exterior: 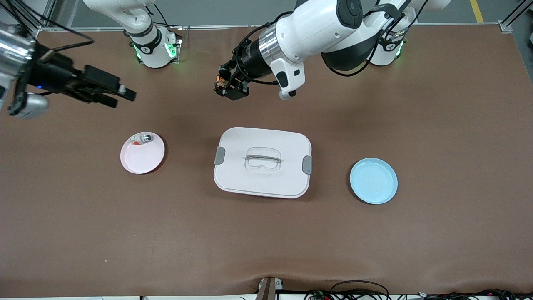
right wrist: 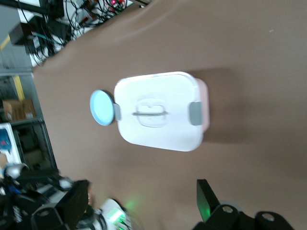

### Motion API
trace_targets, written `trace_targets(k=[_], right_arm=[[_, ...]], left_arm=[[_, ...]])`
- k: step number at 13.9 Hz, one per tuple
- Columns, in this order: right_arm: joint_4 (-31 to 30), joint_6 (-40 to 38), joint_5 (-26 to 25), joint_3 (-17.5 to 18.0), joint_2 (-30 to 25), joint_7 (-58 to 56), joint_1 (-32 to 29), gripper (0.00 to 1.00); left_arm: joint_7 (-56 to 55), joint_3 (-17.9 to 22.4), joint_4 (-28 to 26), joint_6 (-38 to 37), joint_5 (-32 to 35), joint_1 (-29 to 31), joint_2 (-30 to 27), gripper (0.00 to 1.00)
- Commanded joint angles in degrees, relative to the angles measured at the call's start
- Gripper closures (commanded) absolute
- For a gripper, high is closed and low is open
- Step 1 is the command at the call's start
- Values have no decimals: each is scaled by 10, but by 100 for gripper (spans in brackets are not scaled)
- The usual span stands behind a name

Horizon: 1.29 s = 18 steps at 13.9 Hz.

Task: Transfer orange switch to right arm and place
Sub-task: 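Reach the right gripper toward the switch held by the left gripper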

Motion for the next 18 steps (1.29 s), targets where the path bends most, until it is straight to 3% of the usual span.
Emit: trace_targets(k=[1, 8, 11, 18], right_arm=[[-25, 33, 6, 1, -18, 27, 44, 0], [-62, 89, -6, 12, -36, 32, 114, 0], [-102, 140, -6, 25, -55, 37, 123, 0], [-124, 168, -7, 36, -54, 46, 145, 0]], left_arm=[[-9, 1, 7, 4, 4, -2, -3, 79], [-9, 0, 7, 4, 4, -1, -10, 79], [-8, 0, 4, 3, 3, 3, -11, 79], [-7, 0, 5, 3, 3, 6, -12, 79]])
